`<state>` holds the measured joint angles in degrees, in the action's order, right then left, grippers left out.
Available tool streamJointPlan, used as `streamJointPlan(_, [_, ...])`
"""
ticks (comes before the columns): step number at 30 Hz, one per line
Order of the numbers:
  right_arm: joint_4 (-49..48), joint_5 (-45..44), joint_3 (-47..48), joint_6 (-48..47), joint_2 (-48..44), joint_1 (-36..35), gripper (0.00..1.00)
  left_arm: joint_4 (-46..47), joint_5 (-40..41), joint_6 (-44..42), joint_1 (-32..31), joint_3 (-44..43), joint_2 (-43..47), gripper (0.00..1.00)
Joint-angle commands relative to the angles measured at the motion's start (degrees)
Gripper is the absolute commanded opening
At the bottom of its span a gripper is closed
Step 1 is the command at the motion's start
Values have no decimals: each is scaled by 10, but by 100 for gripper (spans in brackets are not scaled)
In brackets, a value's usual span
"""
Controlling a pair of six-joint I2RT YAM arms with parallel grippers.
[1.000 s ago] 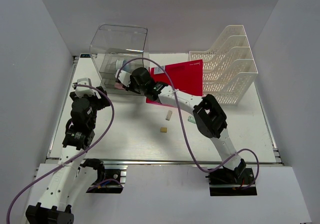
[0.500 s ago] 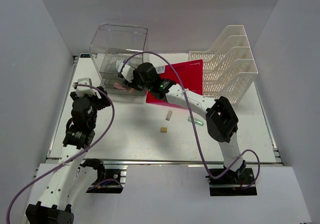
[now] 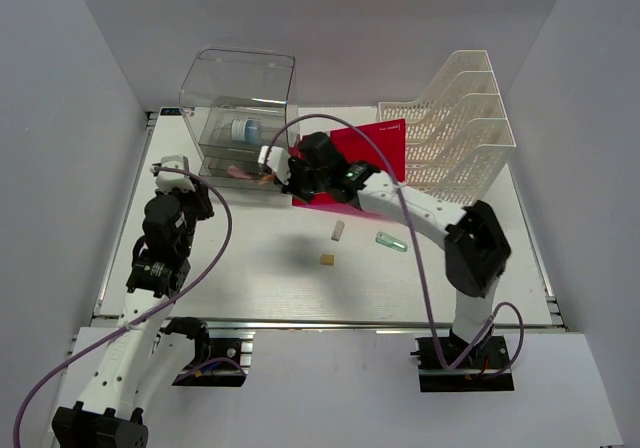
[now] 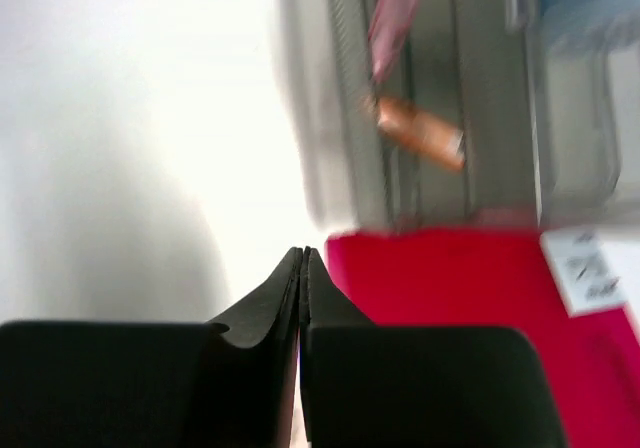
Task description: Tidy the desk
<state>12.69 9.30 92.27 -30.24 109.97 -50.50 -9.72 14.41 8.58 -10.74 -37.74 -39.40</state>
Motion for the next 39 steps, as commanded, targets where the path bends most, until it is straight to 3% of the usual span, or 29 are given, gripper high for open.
streamJointPlan(1, [82,63,-52,43,-89,38,0,21,-97,-18,-2,9,-8,36])
streamJointPlan(4, [129,65,-136,62,-134,90,0,28,-183,-32,-2,6,-16,17])
streamJointPlan(5, [138,67,-156,64,-146,101,20,29,-199,-36,-2,6,-23,14])
streamJointPlan(6, [159,68,-175,65,-159,125,34,29,-213,-41,-7,6,-25,10])
streamJointPlan(9, [197,77,-243,50,-211,178,56,31,-258,-51,-7,6,-30,11])
streamJointPlan(11, [206,75,-293,25,-257,208,63,32,-273,-52,-7,6,-28,22])
streamJointPlan(12, [209,71,-309,16,-272,213,66,31,-273,-53,-7,6,-26,32])
streamJointPlan(13, [215,64,-324,5,-294,218,72,33,-272,-53,-7,7,-25,49])
streamJointPlan(14, [220,61,-349,-17,-302,232,75,33,-268,-52,-7,9,-24,56])
streamJointPlan(15, [222,40,-362,-26,-310,233,76,33,-266,-51,-7,9,-23,66])
streamJointPlan(19, [238,27,-389,-59,-303,252,79,32,-266,-51,-7,9,-24,72])
streamJointPlan(30, [149,-3,-425,-58,-250,258,76,33,-258,-52,-7,11,-22,73])
streamJointPlan(39, [103,-2,-428,-54,-202,255,65,33,-258,-52,-7,10,-23,73])
